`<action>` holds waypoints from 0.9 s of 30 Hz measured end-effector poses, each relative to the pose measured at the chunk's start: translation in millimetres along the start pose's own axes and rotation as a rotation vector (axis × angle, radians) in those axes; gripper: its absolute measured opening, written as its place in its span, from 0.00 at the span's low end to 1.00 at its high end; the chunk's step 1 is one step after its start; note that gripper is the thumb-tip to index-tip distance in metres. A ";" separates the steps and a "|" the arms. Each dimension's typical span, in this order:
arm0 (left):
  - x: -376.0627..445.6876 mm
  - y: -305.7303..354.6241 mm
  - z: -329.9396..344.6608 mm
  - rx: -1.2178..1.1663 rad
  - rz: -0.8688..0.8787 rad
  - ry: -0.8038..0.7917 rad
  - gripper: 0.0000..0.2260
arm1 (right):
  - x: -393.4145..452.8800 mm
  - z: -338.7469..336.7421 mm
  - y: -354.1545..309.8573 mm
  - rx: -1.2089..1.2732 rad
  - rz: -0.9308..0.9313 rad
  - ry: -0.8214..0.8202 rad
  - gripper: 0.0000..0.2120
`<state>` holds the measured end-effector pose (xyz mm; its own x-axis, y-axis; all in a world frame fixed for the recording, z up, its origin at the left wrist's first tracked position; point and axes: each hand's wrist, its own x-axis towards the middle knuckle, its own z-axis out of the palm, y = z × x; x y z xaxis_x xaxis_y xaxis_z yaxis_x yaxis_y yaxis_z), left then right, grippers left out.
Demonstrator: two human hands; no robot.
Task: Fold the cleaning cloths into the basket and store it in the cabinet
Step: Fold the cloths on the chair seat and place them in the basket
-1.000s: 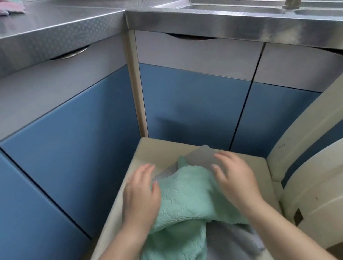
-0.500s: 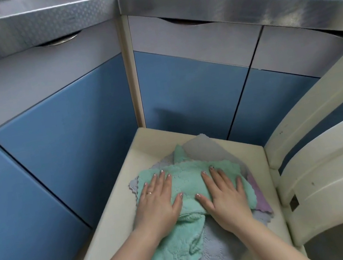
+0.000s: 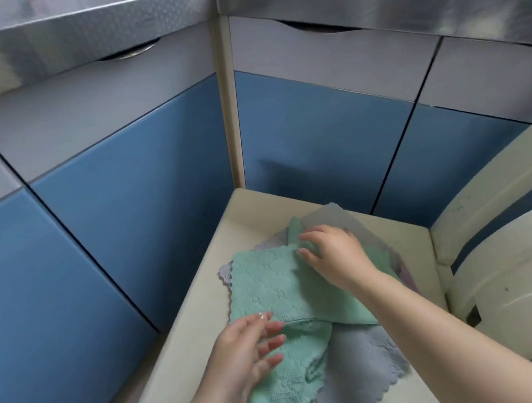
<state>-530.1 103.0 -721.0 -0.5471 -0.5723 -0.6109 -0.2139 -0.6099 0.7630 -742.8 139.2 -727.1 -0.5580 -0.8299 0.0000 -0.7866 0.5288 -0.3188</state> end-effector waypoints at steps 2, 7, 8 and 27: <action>-6.3 -9.9 -2.0 -0.309 -0.250 -0.076 0.11 | 17.2 3.2 -10.0 -0.069 -0.019 -0.111 0.14; -0.3 -22.8 4.0 -0.608 -0.351 -0.078 0.12 | 43.2 10.9 -13.5 -0.179 0.012 -0.260 0.16; 2.2 -22.3 6.2 -0.639 -0.340 -0.058 0.11 | 46.8 12.0 -13.7 -0.176 0.014 -0.271 0.15; 10.0 44.9 45.5 -0.440 0.303 0.021 0.08 | -15.8 -91.7 -4.0 0.366 -0.066 0.220 0.04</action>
<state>-582.0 94.9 -683.2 -0.5148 -0.7662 -0.3847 0.3128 -0.5856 0.7478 -755.1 166.4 -638.9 -0.5838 -0.7813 0.2208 -0.6986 0.3449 -0.6269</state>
